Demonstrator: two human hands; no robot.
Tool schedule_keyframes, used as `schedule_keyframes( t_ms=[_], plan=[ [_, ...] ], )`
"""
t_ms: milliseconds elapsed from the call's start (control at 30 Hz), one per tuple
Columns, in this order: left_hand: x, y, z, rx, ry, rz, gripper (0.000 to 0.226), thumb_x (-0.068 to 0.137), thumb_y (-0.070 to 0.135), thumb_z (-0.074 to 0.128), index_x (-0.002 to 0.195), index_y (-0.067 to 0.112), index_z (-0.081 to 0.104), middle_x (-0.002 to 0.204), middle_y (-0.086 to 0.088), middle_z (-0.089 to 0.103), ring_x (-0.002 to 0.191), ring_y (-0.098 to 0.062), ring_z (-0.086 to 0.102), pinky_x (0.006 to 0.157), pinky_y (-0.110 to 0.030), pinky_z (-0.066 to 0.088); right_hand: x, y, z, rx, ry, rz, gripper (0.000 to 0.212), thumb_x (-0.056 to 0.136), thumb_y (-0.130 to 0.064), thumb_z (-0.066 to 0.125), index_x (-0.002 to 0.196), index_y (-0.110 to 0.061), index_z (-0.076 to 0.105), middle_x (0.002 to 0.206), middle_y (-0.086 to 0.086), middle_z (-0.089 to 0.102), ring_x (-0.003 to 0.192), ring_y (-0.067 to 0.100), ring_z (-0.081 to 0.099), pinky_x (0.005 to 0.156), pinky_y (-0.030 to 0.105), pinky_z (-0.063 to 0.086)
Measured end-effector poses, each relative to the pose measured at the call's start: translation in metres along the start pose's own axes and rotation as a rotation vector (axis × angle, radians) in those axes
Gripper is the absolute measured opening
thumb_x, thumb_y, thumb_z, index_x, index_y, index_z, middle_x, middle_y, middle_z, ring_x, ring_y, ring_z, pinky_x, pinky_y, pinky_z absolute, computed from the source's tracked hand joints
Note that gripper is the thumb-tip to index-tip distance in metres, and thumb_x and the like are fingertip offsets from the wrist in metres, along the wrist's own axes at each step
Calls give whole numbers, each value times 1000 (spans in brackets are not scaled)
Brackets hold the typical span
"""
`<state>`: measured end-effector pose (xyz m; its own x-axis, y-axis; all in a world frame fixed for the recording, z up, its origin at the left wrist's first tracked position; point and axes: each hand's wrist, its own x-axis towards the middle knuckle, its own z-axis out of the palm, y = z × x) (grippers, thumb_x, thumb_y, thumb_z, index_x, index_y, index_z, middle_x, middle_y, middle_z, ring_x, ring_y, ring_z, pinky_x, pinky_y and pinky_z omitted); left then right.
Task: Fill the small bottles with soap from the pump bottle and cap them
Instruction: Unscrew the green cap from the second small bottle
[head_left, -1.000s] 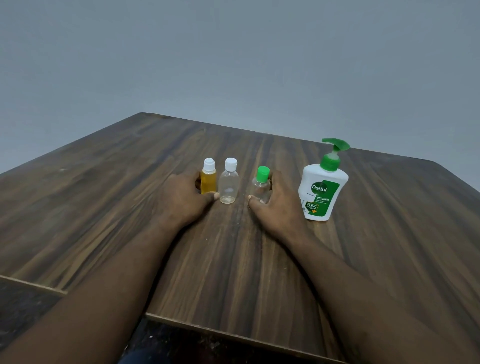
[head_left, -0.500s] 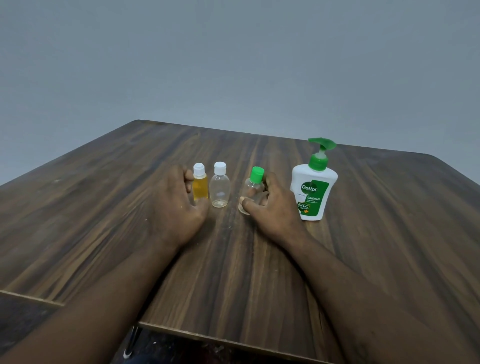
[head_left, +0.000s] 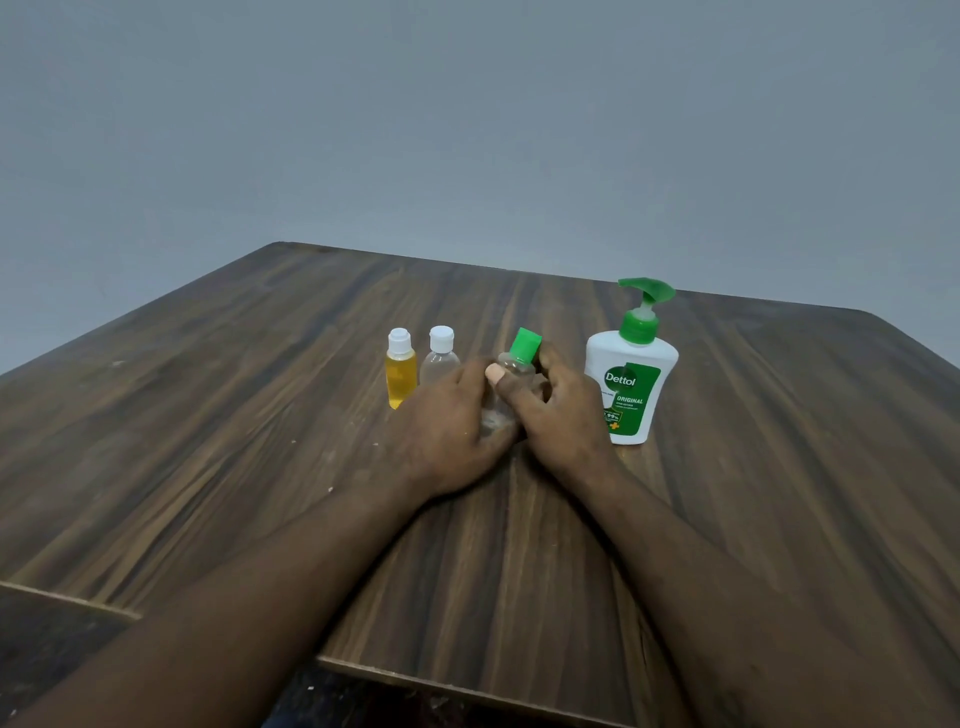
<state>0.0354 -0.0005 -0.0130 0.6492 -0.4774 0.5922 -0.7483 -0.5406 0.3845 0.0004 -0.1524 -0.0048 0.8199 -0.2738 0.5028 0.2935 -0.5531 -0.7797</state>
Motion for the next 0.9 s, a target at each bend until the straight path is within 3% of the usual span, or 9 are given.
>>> schedule_keyframes(
  t_ms=[100, 200, 267, 333, 433, 567, 633, 767, 900],
  plan=[
    [9, 3, 6, -25, 40, 29, 39, 92, 39, 61, 122, 13, 57, 102, -2, 68, 85, -22, 60, 68, -32, 43, 1, 0, -3, 50, 64, 38, 41, 86, -62, 67, 87, -21, 69, 71, -10, 68, 64, 6, 63, 63, 29, 50],
    [10, 0, 6, 9, 73, 22, 43, 92, 51, 62, 119, 18, 57, 94, 10, 61, 81, -11, 50, 64, -28, 35, 2, 2, -2, 78, 117, 46, 57, 89, -67, 63, 81, -11, 67, 63, 6, 62, 59, 26, 57, 59, 42, 50],
    [9, -2, 5, 23, 94, 10, 49, 88, 56, 63, 120, 20, 57, 93, 13, 57, 81, -8, 46, 60, -26, 30, 1, 0, 0, 80, 145, 32, 50, 90, -65, 65, 85, -15, 70, 62, 3, 62, 60, 25, 60, 60, 43, 53],
    [9, -3, 6, -11, 93, -18, 50, 86, 55, 67, 121, 21, 54, 96, 10, 59, 83, -10, 48, 60, -27, 35, 1, -2, 0, 44, 200, 30, 38, 90, -58, 72, 90, -20, 69, 62, -6, 62, 59, 10, 60, 60, 35, 53],
    [10, -4, 7, -41, 75, -46, 50, 87, 50, 71, 121, 20, 51, 104, 3, 63, 88, -16, 57, 65, -34, 48, 0, -3, -1, -52, 257, 14, 35, 88, -53, 77, 84, -21, 63, 61, -8, 62, 58, 6, 61, 57, 25, 49],
    [8, -6, 8, -33, 9, 0, 53, 90, 39, 72, 131, 15, 48, 118, -5, 69, 101, -26, 66, 75, -44, 56, 1, -5, -9, -351, 295, -63, 52, 88, -65, 70, 71, -19, 53, 56, -6, 53, 55, 15, 53, 52, 33, 42],
    [8, -6, 9, -61, -7, 23, 56, 90, 38, 73, 133, 13, 48, 124, -5, 68, 109, -25, 65, 82, -42, 55, 3, -5, -13, -448, 290, -86, 54, 89, -68, 66, 67, -21, 49, 55, -6, 50, 53, 18, 50, 51, 34, 40],
    [10, -9, 10, -128, -29, 26, 53, 90, 35, 74, 130, 12, 49, 122, -4, 66, 106, -20, 62, 83, -32, 49, 4, -6, -12, -394, 253, -173, 46, 94, -54, 68, 70, -21, 45, 56, -8, 46, 53, 17, 45, 53, 32, 31],
    [9, -14, 12, -153, -27, 52, 46, 90, 29, 75, 123, 10, 49, 107, 7, 55, 93, -15, 57, 76, -29, 43, 2, -8, -9, -340, 241, -303, 35, 96, -42, 64, 78, -24, 41, 61, -7, 48, 55, 19, 46, 51, 33, 34]
  ],
)
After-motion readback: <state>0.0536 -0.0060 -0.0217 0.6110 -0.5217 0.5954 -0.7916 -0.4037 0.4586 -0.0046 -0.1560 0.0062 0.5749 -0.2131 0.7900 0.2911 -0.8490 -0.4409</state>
